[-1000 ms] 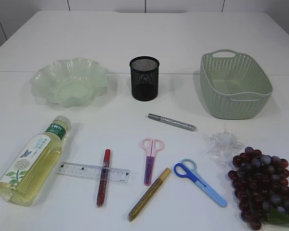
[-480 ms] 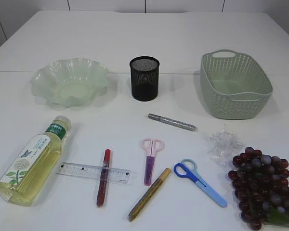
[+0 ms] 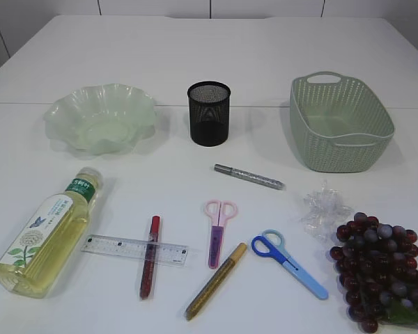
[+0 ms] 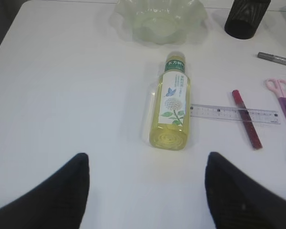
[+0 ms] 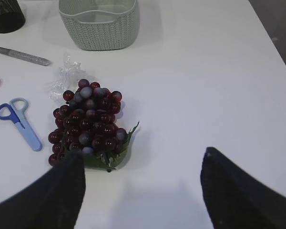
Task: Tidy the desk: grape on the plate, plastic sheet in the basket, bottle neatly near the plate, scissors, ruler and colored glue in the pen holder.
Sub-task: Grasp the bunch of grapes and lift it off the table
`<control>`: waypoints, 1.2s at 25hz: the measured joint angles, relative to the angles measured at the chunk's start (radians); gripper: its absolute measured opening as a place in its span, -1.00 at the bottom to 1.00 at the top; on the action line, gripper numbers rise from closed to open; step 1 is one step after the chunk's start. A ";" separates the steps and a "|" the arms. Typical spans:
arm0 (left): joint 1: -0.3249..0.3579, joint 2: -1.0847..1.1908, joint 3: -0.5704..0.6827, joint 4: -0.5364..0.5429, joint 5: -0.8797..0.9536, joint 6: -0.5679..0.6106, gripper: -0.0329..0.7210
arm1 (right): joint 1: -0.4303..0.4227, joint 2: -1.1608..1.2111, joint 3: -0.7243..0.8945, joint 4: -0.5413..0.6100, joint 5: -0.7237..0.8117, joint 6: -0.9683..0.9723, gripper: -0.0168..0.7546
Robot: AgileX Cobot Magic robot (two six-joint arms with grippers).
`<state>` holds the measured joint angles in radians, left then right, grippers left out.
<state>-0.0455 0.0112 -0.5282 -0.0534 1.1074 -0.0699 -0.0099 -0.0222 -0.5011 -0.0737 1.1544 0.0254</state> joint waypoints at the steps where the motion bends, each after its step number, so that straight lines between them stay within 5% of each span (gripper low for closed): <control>1: 0.000 0.000 0.000 -0.005 -0.002 0.000 0.56 | 0.000 0.000 0.000 0.000 0.000 0.000 0.56; 13: 0.000 0.146 -0.031 -0.149 -0.154 0.000 0.39 | 0.000 0.054 -0.080 0.108 -0.066 0.015 0.56; 24: 0.000 0.655 -0.058 -0.176 -0.452 0.000 0.36 | 0.000 0.620 -0.162 0.156 -0.252 0.015 0.56; 30: 0.000 0.903 -0.113 -0.201 -0.480 0.004 0.36 | 0.000 0.990 -0.344 0.172 -0.186 0.002 0.56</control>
<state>-0.0455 0.9142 -0.6416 -0.2539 0.6276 -0.0656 -0.0099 0.9675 -0.8456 0.0986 0.9680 0.0279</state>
